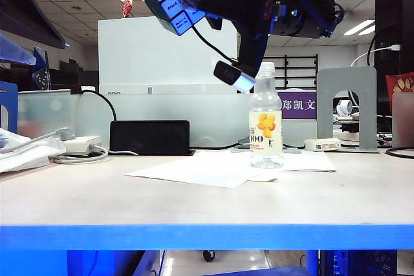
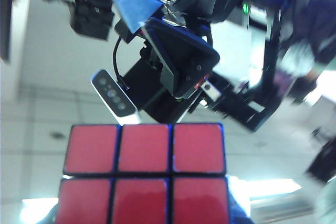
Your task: Rotate the Rubik's Cube so that the bottom side is facing up.
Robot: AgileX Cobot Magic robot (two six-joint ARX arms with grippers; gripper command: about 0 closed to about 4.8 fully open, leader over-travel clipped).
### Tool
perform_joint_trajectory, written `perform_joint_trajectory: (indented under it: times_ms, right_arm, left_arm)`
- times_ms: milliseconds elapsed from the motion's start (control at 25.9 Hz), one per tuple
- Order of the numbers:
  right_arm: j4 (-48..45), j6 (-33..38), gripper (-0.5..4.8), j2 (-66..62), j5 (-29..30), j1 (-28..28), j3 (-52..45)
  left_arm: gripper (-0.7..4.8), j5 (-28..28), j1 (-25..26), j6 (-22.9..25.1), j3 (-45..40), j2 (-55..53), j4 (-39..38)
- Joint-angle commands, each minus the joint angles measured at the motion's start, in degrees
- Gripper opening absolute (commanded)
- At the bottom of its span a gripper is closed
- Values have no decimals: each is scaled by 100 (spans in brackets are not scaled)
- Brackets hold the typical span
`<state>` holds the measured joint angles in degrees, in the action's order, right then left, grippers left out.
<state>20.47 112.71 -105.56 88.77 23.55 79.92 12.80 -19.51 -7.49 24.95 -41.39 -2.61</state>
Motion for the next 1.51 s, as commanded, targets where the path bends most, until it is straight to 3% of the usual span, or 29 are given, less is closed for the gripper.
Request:
perform_joint_trajectory:
  times_ms: [39,386,656,1120,1506]
  right_arm:
    - [-55,813,252,55,164,4,31]
    - [334,894,252,4,249,-120,26]
    - [352,264,252,-205,267,-979,-181]
    - [588,162,252,-273,275,-1178,-1429]
    - [302,-48,252,-835,278,-1532,-1471]
  left_arm:
    - [287,-9,7,2,31,11,46]
    - [287,4,7,-2,31,11,-50]
    - [287,2,7,-2,31,11,-46]
    - [287,7,7,-2,31,11,-203]
    - [287,7,7,0,31,11,-201]
